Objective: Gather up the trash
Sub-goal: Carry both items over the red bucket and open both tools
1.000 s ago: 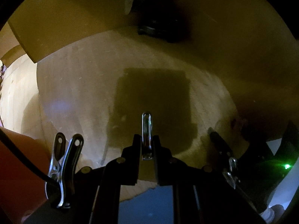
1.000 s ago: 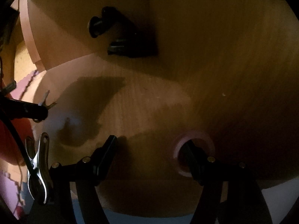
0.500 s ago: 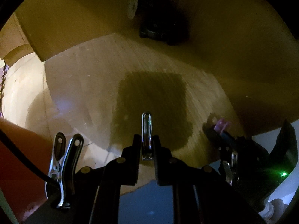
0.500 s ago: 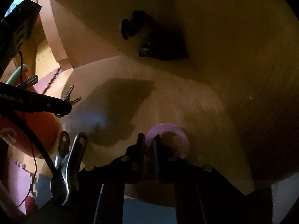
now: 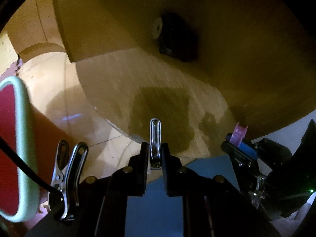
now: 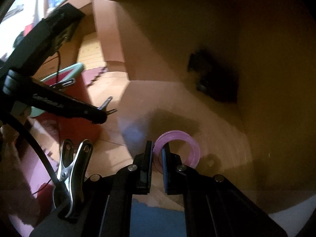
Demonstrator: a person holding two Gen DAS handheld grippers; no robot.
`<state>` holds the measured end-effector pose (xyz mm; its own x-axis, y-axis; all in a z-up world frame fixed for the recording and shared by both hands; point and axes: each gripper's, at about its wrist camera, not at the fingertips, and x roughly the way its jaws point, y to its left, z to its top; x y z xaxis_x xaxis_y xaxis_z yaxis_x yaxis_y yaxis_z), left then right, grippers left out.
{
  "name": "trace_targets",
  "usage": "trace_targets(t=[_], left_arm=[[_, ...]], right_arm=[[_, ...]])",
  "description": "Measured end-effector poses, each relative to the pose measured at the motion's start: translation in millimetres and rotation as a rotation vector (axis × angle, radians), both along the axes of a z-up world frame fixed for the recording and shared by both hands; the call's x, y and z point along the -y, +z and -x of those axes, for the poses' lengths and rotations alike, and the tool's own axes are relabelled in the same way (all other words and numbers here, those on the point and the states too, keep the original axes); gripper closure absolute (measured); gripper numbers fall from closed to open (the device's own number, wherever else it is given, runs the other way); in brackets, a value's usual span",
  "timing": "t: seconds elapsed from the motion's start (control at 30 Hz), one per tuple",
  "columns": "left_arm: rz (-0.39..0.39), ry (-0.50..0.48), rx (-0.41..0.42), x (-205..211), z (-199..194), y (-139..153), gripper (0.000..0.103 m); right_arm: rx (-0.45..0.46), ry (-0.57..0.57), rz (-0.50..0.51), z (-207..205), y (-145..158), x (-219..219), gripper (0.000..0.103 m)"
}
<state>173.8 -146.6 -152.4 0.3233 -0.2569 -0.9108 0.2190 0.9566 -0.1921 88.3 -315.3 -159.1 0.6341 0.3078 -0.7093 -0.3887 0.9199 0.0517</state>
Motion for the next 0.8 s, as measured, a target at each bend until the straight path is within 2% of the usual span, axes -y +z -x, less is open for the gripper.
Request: trace_targets(t=[0.4,0.6,0.8], left_arm=[[0.015,0.123,0.107,-62.8,30.8,63.8,0.090],[0.003,0.227,0.140,-110.8,36.5,80.3,0.090],[-0.014,0.350,0.161,-168.4,43.1,78.9,0.090]], right_arm=[[0.050,0.218,0.049,-1.8,54.0,-66.9,0.094],[0.066,0.311,0.059,-2.6,62.7,-116.4,0.094],[0.076,0.372,0.050,-15.9,67.3,-161.9,0.094]])
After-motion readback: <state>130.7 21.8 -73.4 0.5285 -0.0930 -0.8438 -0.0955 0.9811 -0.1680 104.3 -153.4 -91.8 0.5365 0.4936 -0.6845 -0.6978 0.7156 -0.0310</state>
